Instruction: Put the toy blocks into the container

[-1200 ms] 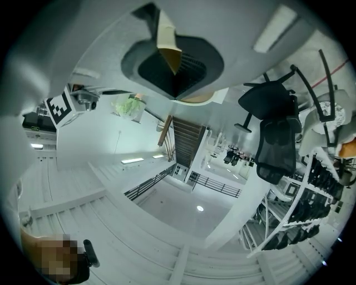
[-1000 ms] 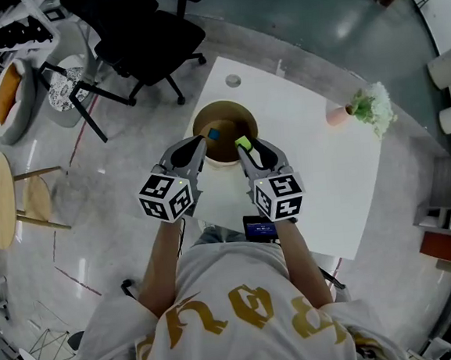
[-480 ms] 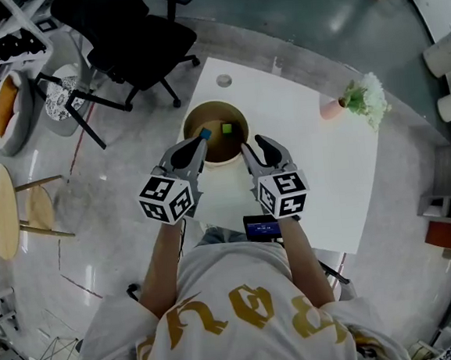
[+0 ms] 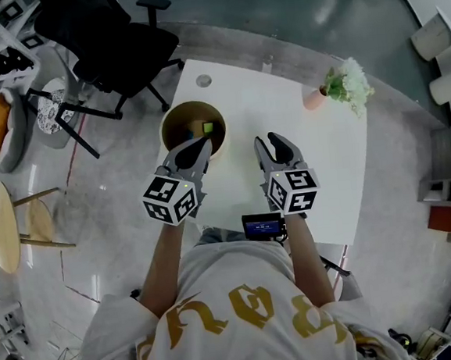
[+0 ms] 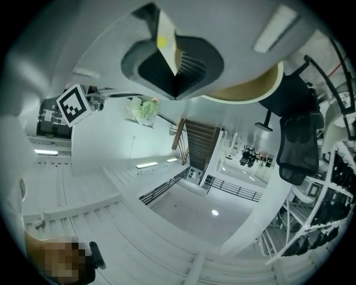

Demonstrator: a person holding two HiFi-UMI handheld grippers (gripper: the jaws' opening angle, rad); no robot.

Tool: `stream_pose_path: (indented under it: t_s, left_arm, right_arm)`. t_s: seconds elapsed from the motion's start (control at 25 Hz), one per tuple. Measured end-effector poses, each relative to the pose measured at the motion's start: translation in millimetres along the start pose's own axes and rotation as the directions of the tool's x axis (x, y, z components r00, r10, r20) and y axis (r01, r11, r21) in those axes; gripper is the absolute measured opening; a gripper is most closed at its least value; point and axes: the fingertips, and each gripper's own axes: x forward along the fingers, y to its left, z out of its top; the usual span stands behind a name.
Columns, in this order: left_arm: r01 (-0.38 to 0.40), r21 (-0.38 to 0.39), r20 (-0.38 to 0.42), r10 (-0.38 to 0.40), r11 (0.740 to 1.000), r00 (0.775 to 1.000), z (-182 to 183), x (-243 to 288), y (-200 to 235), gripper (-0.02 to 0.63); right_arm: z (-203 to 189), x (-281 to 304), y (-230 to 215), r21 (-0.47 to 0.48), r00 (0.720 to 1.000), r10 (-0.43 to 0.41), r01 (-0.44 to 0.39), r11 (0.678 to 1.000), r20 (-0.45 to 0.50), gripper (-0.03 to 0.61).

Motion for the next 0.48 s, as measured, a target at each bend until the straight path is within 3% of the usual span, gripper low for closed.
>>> stream_pose_path:
  t_s: [0.48]
  left_arm:
    - [0.050,0.026,-0.040,-0.049,0.998,0.998,-13,27,-42,0.001]
  right_arm:
    - [-13,-22,-42,0.035,0.999,-0.041,0.041,0.999,-0.011,0.153]
